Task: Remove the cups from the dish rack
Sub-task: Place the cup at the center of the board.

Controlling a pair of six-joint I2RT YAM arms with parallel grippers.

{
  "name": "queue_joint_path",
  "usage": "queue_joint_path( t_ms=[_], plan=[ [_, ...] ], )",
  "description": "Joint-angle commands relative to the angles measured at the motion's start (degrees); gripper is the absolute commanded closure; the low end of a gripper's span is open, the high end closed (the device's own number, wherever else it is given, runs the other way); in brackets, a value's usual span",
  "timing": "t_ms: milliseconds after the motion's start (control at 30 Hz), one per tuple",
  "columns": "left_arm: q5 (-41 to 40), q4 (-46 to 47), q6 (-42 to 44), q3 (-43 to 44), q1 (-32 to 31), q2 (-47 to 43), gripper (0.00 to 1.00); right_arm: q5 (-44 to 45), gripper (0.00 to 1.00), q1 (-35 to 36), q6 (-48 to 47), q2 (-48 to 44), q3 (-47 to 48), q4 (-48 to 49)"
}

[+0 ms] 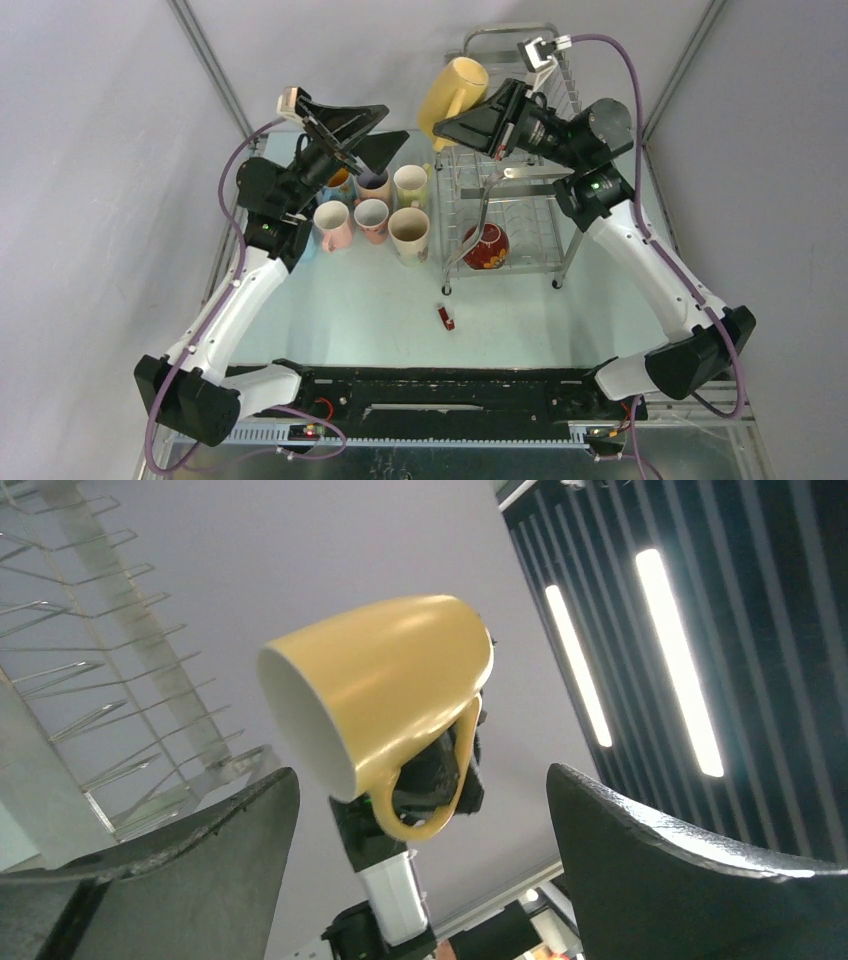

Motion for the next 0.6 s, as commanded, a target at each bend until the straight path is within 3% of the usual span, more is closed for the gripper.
queue_joint_path(
  t_ms=[0, 567],
  plan=[
    [-2.89, 6.72, -5.42, -1.93, 0.30, -0.50, 0.03, 0.60, 1.00, 3.10, 1.32, 0.33, 4.16, 9.53],
    [-4.10, 26.75, -19.36, -0.89, -0.79, 2.35, 0.32, -0.19, 1.00, 7.00, 9.98, 5.39, 4.79, 21.42]
  ],
)
